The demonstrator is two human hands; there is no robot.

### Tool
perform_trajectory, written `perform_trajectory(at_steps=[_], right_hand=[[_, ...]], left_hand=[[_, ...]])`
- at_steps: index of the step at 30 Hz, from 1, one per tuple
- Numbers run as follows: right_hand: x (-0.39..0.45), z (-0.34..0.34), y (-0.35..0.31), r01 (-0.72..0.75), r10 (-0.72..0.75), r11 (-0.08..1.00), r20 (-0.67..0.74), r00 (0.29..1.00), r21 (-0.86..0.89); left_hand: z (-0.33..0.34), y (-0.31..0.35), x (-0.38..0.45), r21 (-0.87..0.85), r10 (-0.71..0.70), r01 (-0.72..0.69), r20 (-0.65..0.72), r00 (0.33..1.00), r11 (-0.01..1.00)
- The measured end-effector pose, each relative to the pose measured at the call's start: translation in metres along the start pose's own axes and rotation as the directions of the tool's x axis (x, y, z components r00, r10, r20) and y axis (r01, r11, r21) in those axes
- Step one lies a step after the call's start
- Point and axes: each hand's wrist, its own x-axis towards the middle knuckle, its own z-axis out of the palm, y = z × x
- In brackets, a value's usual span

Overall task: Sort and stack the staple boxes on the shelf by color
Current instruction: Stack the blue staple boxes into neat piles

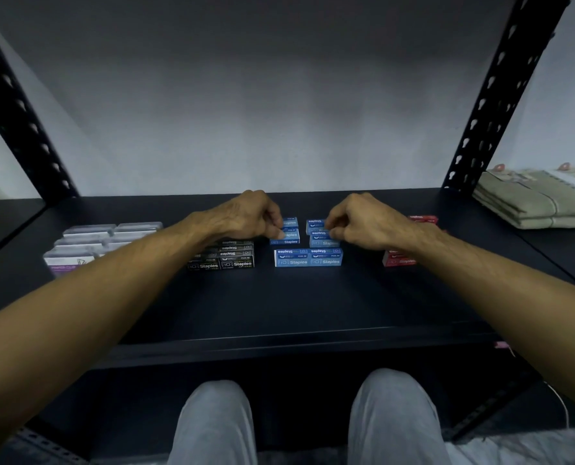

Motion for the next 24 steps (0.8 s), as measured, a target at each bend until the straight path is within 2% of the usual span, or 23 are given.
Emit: perform_trajectory(at_steps=[15,24], right_hand=[[0.003,0.005,0.001,-0.015,0.015,0.999,0.01,1.0,0.035],[0.004,0.005,-0.005,0.0,-0.004,0.999,0.078,0.997,0.053]], left_hand=[[0.0,0.012,-0.002,-0.051,0.009,-0.006,0.06,0.998,0.999],[0.001,0.014,-0.002,-0.079,-0.016,0.026,0.119,0.993,0.997]])
